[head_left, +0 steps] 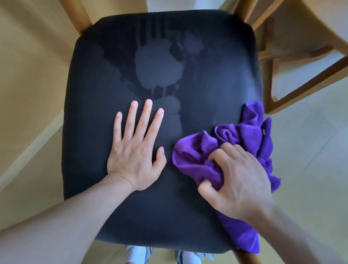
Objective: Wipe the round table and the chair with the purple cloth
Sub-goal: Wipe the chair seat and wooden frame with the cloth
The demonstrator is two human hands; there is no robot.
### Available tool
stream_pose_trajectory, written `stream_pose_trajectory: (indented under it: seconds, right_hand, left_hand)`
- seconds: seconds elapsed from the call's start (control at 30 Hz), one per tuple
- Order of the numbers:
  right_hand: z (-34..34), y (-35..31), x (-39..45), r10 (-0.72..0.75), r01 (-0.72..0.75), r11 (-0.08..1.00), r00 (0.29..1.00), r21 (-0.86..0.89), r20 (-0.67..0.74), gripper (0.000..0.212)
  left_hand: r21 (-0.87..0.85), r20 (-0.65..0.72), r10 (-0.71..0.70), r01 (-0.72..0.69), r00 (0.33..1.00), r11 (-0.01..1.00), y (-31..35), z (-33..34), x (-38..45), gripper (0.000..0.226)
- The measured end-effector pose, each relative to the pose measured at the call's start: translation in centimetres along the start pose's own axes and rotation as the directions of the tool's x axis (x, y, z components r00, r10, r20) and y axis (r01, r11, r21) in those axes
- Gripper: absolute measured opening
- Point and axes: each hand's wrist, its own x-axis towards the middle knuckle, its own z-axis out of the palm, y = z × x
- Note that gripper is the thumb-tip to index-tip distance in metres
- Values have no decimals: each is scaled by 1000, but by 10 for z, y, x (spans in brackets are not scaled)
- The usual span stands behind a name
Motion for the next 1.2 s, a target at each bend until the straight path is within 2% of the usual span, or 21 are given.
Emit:
stream_pose_trajectory:
  seconds: [0.07, 0.13, 0.17, 0.2, 0.27, 0.33, 0.43, 0.5, 0.57, 0.67, 0.73, 0.87, 0.93, 1.03, 1.13, 1.2]
  right_hand:
    - [-11, 14, 4, 262, -233, 954, 954, 188, -148, 25]
    - [-17, 28, 9, 507, -380, 825, 824, 419, -253, 18]
    - [-18, 34, 11, 566, -409, 780, 784, 474, -255, 17]
    - [-17, 36, 11, 576, -432, 774, 785, 464, -229, 23]
    - [-11, 35, 10, 529, -465, 814, 841, 347, -115, 45]
    - [-7, 33, 7, 499, -469, 844, 864, 260, -64, 55]
    - [-9, 27, -12, 440, -436, 892, 898, 123, -9, 49]
    - [-9, 24, -34, 360, -364, 931, 928, 35, 95, 47]
    - [-9, 22, -57, 279, -289, 957, 939, 21, 204, 43]
    - [-17, 26, -76, 219, -269, 958, 909, 96, 354, 37]
    - [-27, 30, -78, 225, -328, 929, 868, 171, 444, 38]
    - [-54, 51, -72, 263, -492, 841, 736, 225, 624, 39]
    - [-71, 60, -64, 280, -561, 755, 744, 340, 607, 35]
    - [-93, 67, -44, 324, -548, 650, 827, 527, 460, 37]
    - [-104, 66, -9, 306, -428, 703, 903, 569, 301, 38]
    - [-98, 54, 13, 228, -314, 798, 948, 515, 224, 38]
  left_hand:
    - [-5, -7, -3, 3, 1000, 1000, 1, 0, 1, 84]
    - [-12, -5, -5, 5, 1000, 1000, 0, 0, 1, 83]
    - [-15, -8, -7, 7, 1000, 1000, 0, 0, 0, 82]
    - [-15, -13, -9, 9, 1000, 1000, 0, 1, 0, 82]
    - [-14, -21, -8, 8, 1000, 1000, 0, 1, 0, 81]
    - [-19, -31, -7, 6, 999, 1000, 1, 2, 0, 80]
    - [-41, -37, -14, 13, 999, 999, 1, 1, -1, 80]
    - [-59, -48, -20, 17, 999, 998, 0, 0, -1, 80]
    - [-76, -54, -21, 17, 998, 997, 0, 0, -1, 80]
    - [-102, -46, -25, 21, 999, 995, 2, -4, -1, 79]
    - [-112, -27, -27, 24, 999, 993, 3, -7, -1, 78]
    - [-168, 20, -43, 46, 999, 985, 2, -16, 0, 77]
    - [-214, 49, -93, 102, 994, 972, 7, -21, -1, 76]
    - [-246, 48, -153, 160, 987, 956, 26, -26, -7, 78]
    - [-181, 13, -54, 55, 998, 982, 48, -22, -21, 79]
    - [-161, 18, -56, 59, 998, 985, 60, -14, -31, 79]
